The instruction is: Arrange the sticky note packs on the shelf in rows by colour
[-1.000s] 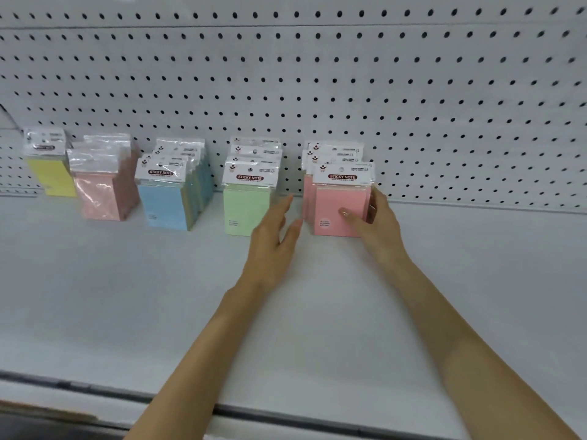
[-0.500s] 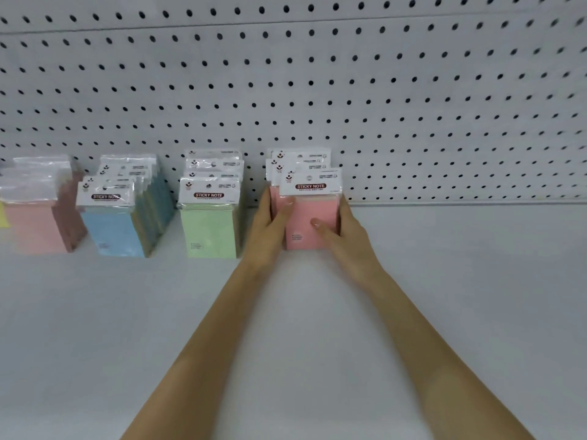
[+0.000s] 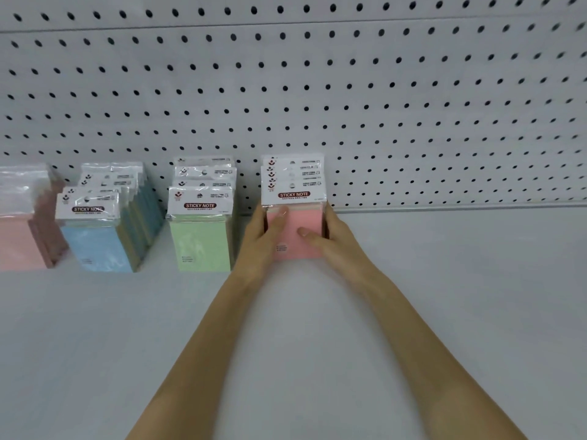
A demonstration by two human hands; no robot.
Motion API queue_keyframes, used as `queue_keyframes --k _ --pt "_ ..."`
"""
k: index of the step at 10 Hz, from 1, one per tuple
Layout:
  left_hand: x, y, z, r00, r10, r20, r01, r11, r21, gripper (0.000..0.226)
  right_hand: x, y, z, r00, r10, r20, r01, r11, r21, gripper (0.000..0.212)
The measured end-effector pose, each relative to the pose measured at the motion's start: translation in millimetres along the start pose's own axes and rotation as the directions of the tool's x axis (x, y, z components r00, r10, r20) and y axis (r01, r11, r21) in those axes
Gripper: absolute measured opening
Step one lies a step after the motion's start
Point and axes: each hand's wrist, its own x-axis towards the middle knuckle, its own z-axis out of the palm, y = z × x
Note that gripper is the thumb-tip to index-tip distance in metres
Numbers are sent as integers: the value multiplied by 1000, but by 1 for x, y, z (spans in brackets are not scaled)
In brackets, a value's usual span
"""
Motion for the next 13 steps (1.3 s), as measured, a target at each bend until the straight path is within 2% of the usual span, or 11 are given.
queue_keyframes --k 2,3,5,8,10,11,13 --pt "1 2 -7 998 52 -19 -50 995 86 24 -2 0 3 1000 -4 14 5 996 -88 68" --pt "0 1 -9 1000 22 -2 -22 995 93 25 -3 1 3 1000 -24 -11 23 996 -84 69" --pt "-2 6 -24 985 -15 169 0 996 87 34 -4 1 -2 999 -49 13 50 994 -99 71" --pt "-3 -1 -11 991 128 32 -130 989 72 48 -4 1 1 996 -73 -43 67 991 -119 61" --pt "-10 -4 -3 989 148 -17 -144 978 148 52 -6 1 4 995 -58 -81 51 995 -89 67" --pt "-14 -9 -4 987 156 -24 -150 975 166 52 -11 4 2 993 -43 -107 33 995 -97 76" --pt "-26 -21 -11 991 130 10 -130 983 130 67 -29 -2 6 980 -15 -198 -15 988 -152 80"
